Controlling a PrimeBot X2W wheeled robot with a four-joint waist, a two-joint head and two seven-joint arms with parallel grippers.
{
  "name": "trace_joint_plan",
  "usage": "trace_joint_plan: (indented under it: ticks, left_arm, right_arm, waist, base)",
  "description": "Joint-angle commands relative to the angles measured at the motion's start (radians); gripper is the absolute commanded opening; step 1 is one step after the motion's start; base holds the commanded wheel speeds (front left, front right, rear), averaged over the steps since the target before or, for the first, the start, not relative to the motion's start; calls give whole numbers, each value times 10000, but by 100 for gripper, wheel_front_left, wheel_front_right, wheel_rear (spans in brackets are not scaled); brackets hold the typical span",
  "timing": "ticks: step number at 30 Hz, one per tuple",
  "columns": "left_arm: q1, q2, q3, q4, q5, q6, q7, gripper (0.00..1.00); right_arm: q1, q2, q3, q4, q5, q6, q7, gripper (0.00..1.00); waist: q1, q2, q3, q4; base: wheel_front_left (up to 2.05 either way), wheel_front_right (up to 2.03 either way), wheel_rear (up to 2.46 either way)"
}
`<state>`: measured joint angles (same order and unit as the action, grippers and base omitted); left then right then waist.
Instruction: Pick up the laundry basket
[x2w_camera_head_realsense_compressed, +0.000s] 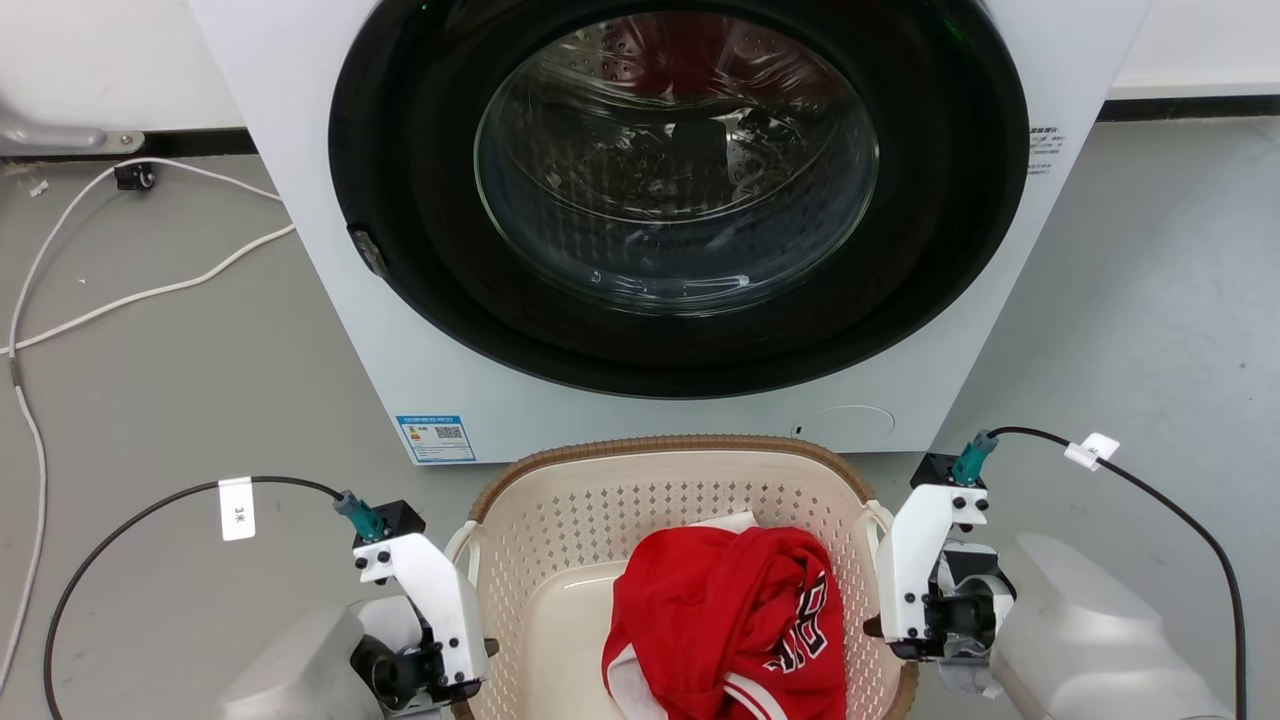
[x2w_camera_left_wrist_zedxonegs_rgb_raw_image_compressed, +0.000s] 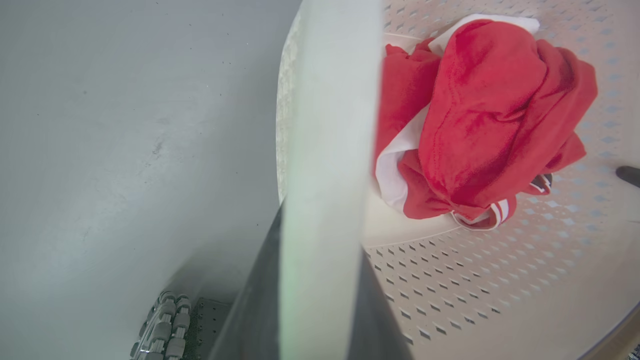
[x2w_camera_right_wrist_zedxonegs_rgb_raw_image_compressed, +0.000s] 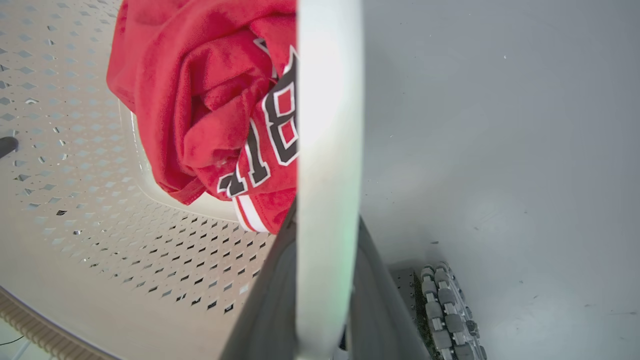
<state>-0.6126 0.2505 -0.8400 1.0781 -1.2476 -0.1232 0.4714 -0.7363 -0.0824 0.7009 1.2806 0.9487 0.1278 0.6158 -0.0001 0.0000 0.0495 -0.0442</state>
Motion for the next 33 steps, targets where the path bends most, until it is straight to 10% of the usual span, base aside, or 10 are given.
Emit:
trace_joint_plan:
  ticks: [1,33]
  left_arm:
    - [95,-94,5,-91,-131,-131,-50,0]
    - [186,28,-319,-129,-581,-133,-292,0]
  right_arm:
    - [134,67,3,-17,61,53,-37,0]
    - [250,131,-87,66,146,53,-156,0]
  waist:
    - [1,0,-9,-2]
    - [1,0,-97,-18]
  base:
    - [0,0,0]
    - [0,0,0]
